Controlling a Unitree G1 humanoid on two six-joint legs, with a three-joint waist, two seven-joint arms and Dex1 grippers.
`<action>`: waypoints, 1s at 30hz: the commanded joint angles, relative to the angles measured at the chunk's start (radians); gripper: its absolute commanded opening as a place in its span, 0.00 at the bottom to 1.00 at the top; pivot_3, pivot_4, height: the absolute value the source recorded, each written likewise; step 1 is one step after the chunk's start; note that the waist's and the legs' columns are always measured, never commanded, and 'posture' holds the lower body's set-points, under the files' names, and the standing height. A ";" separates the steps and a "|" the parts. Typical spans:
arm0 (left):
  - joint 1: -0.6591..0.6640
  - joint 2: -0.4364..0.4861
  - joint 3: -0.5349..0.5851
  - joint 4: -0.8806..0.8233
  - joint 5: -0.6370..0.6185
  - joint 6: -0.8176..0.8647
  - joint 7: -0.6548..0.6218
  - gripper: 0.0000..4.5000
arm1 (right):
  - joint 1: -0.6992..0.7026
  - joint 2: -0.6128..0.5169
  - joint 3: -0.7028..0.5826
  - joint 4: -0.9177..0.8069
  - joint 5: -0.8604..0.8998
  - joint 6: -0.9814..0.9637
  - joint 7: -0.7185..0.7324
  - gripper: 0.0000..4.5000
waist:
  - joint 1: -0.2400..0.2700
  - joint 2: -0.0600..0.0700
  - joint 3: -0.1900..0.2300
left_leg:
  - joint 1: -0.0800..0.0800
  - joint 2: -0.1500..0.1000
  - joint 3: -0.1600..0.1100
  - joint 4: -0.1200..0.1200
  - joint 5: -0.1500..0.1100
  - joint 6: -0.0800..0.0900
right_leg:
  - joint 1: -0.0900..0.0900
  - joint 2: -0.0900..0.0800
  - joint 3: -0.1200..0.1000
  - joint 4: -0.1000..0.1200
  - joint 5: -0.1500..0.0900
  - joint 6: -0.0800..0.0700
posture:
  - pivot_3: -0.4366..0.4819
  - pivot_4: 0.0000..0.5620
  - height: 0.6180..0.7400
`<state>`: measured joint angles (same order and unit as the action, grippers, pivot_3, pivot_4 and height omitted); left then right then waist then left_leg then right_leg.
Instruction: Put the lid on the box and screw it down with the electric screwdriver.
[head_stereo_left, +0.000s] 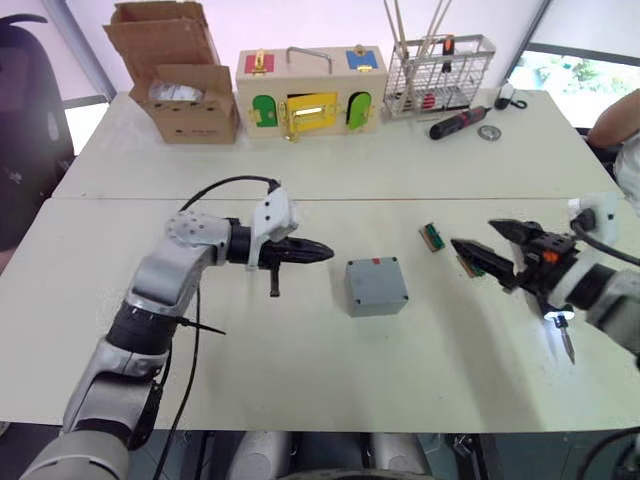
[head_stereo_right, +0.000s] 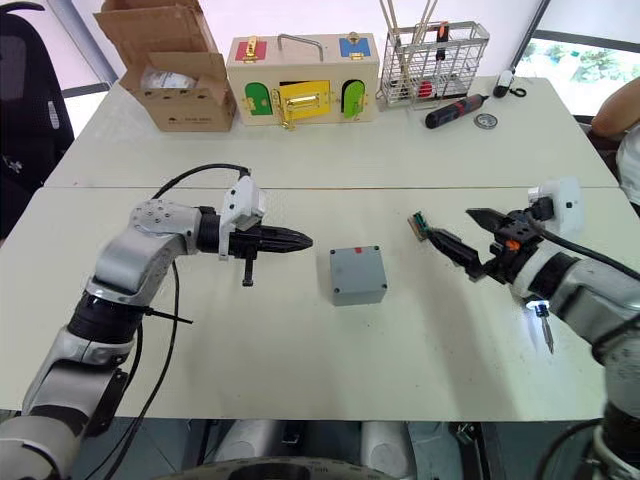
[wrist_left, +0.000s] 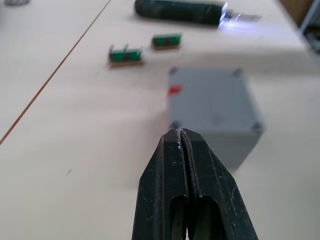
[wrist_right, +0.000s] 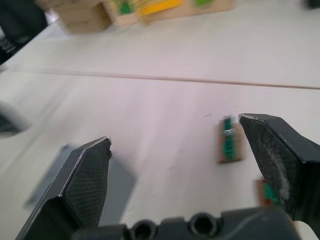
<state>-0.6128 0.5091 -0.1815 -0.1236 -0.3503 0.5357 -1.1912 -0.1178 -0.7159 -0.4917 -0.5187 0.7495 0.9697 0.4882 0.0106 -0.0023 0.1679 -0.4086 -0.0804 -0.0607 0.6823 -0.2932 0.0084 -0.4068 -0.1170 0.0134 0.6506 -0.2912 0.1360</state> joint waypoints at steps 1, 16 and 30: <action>0.025 0.027 0.033 -0.132 -0.070 0.098 0.040 0.00 | 0.000 0.042 0.135 0.048 -0.170 -0.187 -0.041 1.00 | -0.002 0.000 0.000 | 0.000 0.000 0.000 0.000 0.000 0.000 | 0.000 0.000 0.000 0.000 0.000 0.000 | 0.48 0.27 0.98; 0.006 0.043 0.002 -0.159 -0.100 0.152 0.116 0.00 | -0.077 0.202 0.318 0.399 -0.431 -0.562 -0.063 0.50 | -0.004 0.000 0.000 | 0.000 0.001 0.000 -0.001 0.000 -0.001 | -0.001 0.002 0.000 0.001 0.000 0.000 | 0.48 0.27 0.98; 0.018 0.043 -0.006 -0.148 -0.096 0.129 0.129 0.00 | -0.154 0.233 0.336 0.530 -0.481 -0.630 -0.053 0.50 | -0.002 0.000 0.000 | 0.000 0.001 0.000 -0.001 0.001 -0.001 | -0.001 0.002 0.000 0.001 0.000 0.000 | 0.48 0.27 0.98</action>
<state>-0.5920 0.5481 -0.1891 -0.2549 -0.4428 0.6834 -1.0650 -0.2553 -0.4879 -0.1428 0.0185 0.2756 0.3682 0.4366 0.0083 -0.0019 0.1680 -0.4081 -0.0798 -0.0607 0.6817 -0.2926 0.0074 -0.4075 -0.1149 0.0137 0.6511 -0.2912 0.1359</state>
